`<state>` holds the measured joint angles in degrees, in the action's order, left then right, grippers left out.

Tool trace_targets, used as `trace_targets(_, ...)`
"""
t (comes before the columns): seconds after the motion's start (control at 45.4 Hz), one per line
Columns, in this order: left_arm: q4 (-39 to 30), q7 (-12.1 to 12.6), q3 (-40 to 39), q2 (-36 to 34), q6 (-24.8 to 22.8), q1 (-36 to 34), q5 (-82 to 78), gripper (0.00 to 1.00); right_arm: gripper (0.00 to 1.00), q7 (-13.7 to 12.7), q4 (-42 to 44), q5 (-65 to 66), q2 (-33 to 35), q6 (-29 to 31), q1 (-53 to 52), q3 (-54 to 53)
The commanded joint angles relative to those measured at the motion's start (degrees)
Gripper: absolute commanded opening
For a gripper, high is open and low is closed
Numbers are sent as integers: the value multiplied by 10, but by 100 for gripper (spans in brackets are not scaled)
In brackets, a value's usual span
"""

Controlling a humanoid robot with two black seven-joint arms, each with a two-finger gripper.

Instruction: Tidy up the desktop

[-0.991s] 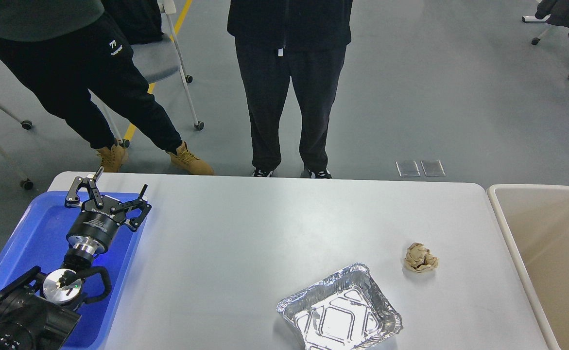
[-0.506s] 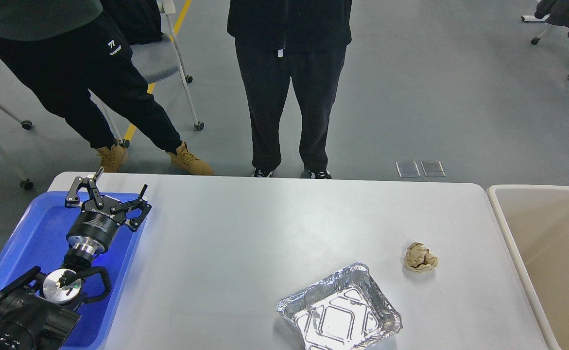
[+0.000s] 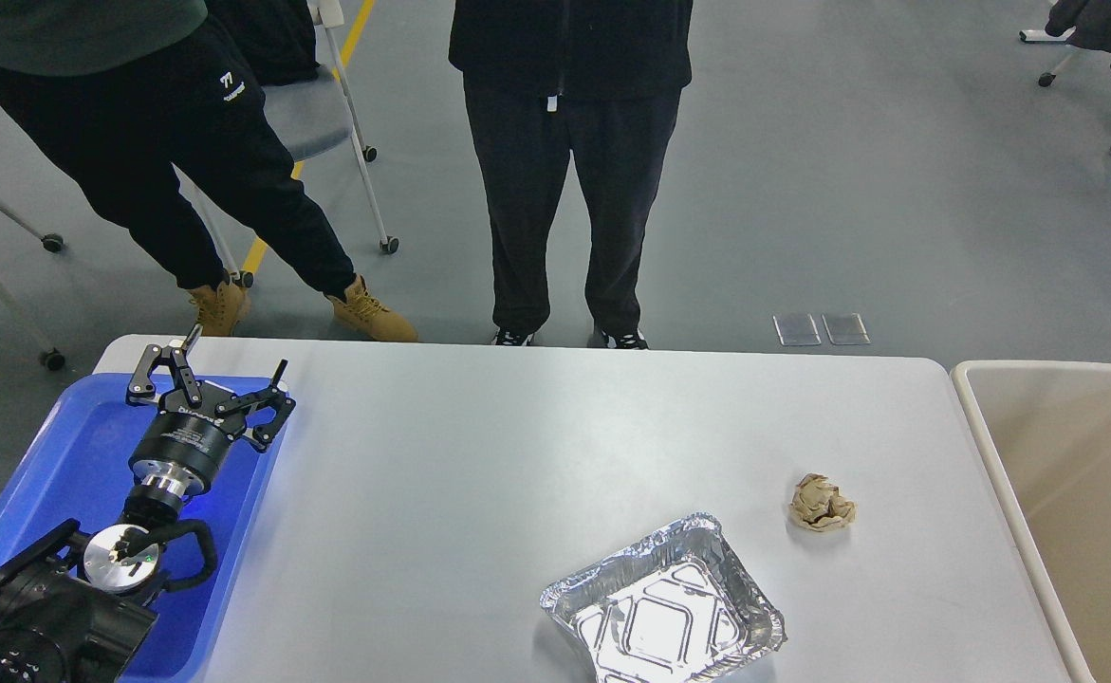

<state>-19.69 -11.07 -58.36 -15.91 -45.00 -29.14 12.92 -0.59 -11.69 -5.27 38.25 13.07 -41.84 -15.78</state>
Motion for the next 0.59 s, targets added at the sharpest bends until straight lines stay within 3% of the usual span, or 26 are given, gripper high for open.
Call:
trace_targets(0.0, 0, 0, 0, 0, 0, 0, 0, 100, 100, 0, -197, 5, 126, 48, -43, -3)
trace_targets(0.154, 0, 0, 0, 0, 0, 0, -1, 100, 100, 0, -380, 72, 230, 48, -96, 7)
trace_targets(0.242, 0, 0, 1, 0, 0, 0, -1, 100, 100, -3, -443, 147, 270, 49, -137, 9)
trace_targets(0.396, 0, 1, 1, 0, 0, 0, -1, 100, 100, -15, -517, 261, 315, 56, -212, 36)
trace_targets(0.572, 0, 1, 1, 0, 0, 0, -2, 100, 100, -19, -558, 351, 316, 73, -354, 193)
